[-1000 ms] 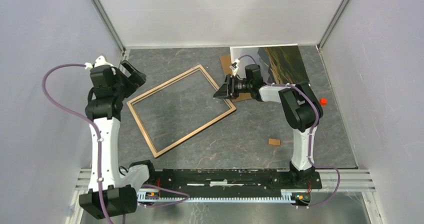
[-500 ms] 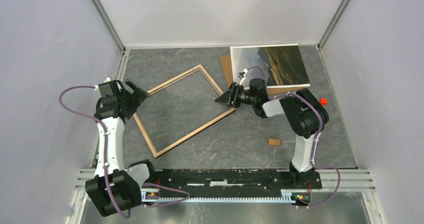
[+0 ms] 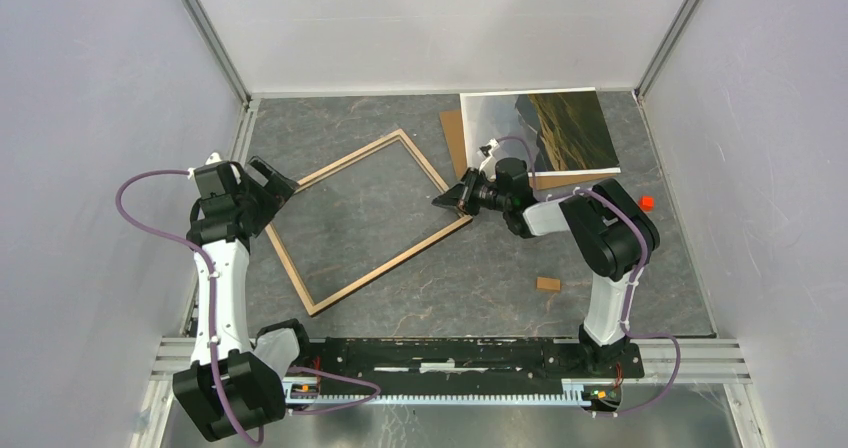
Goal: Put the photo into the frame
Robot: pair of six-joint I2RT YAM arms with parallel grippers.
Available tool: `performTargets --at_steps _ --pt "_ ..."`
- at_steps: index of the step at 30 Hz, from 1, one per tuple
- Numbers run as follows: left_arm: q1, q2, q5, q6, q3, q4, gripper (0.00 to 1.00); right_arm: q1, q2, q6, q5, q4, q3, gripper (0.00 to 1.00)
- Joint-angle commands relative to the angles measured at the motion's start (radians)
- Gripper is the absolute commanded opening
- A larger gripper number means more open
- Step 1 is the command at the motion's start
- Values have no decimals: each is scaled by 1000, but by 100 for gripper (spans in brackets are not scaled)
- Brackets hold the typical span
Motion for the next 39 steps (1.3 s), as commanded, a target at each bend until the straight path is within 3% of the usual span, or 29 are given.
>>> performTargets --at_steps 1,14,31,37,39 --pt "1 -16 40 40 46 18 100 1 -32 18 -70 -30 79 0" --pt "-3 -18 58 56 78 9 100 -22 14 175 -197 -19 142 0" --pt "-7 -13 65 56 93 10 100 -45 37 486 -225 261 69 0" --pt "-9 -19 64 60 99 9 100 -27 17 420 -222 183 76 0" --pt "-9 -21 66 61 99 8 100 -21 30 453 -223 237 54 0"
